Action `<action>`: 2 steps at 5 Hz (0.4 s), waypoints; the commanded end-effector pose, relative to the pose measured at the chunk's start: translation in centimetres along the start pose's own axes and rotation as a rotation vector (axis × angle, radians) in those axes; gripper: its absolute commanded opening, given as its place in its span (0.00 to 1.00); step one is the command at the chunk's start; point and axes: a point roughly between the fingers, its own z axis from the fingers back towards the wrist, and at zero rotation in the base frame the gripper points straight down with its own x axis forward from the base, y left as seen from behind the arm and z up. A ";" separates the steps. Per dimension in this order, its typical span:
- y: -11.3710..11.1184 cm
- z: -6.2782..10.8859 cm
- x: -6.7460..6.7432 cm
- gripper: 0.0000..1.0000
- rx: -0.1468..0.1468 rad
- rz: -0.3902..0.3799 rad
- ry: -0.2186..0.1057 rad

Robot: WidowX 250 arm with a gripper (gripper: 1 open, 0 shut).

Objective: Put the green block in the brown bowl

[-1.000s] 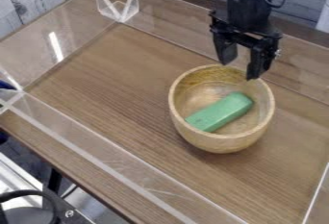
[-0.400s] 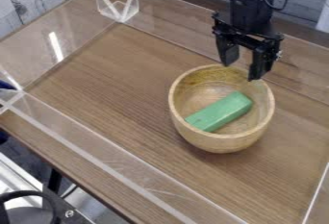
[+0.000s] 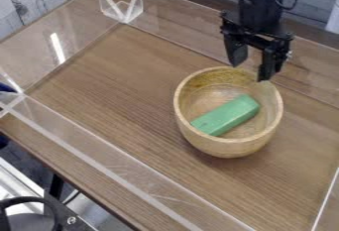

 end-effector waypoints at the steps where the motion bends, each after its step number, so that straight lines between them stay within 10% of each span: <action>1: 0.2 1.3 1.5 1.00 0.013 -0.003 -0.059; 2: 0.3 1.0 1.7 1.00 0.014 -0.001 -0.058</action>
